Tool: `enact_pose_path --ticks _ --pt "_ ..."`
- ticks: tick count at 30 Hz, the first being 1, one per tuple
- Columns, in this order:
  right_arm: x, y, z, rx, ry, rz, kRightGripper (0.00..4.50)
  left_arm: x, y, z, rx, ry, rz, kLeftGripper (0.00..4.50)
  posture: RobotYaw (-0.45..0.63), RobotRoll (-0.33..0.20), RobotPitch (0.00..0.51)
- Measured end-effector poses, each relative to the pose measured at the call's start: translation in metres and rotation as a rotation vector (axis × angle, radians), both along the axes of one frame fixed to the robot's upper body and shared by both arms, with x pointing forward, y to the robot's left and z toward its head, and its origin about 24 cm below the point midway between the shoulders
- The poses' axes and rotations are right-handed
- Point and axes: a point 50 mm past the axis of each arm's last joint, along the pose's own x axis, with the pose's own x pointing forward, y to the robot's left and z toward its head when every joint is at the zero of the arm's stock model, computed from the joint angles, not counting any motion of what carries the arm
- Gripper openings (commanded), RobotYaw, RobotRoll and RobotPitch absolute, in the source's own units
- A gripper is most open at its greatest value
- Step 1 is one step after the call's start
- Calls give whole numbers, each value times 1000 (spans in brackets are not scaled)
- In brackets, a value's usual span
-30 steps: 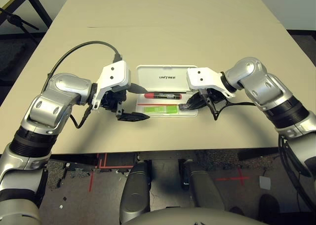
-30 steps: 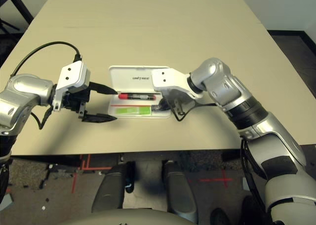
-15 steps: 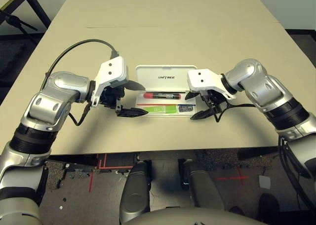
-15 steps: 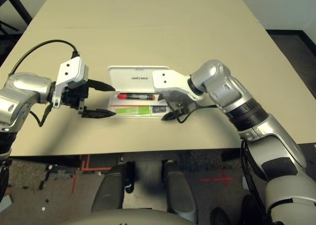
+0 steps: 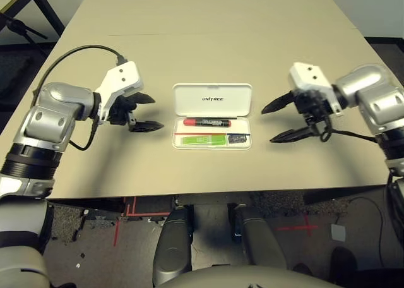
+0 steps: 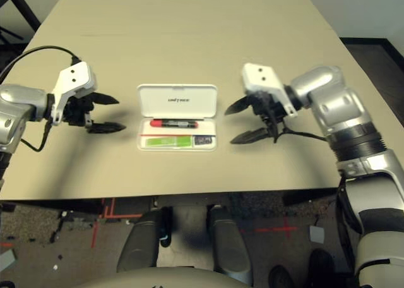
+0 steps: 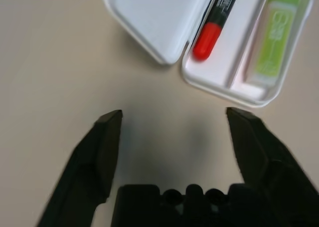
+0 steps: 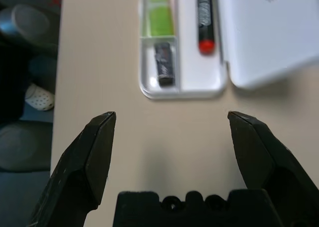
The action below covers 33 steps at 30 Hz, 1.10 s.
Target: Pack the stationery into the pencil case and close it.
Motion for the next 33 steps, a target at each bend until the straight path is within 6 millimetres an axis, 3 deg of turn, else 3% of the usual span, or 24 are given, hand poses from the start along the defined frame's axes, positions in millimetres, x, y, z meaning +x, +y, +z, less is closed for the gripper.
enact_pose_path --ticks 8,13,20,25,33 --pt "-3 -14 2 11 -9 -53 4500 13 25 7 14 38 154 18 49 0 184" --pt "-11 -17 -8 121 39 -16 4500 34 22 13 -4 -39 223 18 36 0 179" --pt "-17 -18 -4 214 58 13 4500 64 -10 10 -37 -122 236 18 5 0 172" --pt "-20 -20 -5 220 60 9 4500 73 -29 1 -37 -122 173 18 -22 0 173" --pt "-23 -21 -3 232 58 -5 4500 76 -49 7 -46 -121 41 18 -26 0 172"
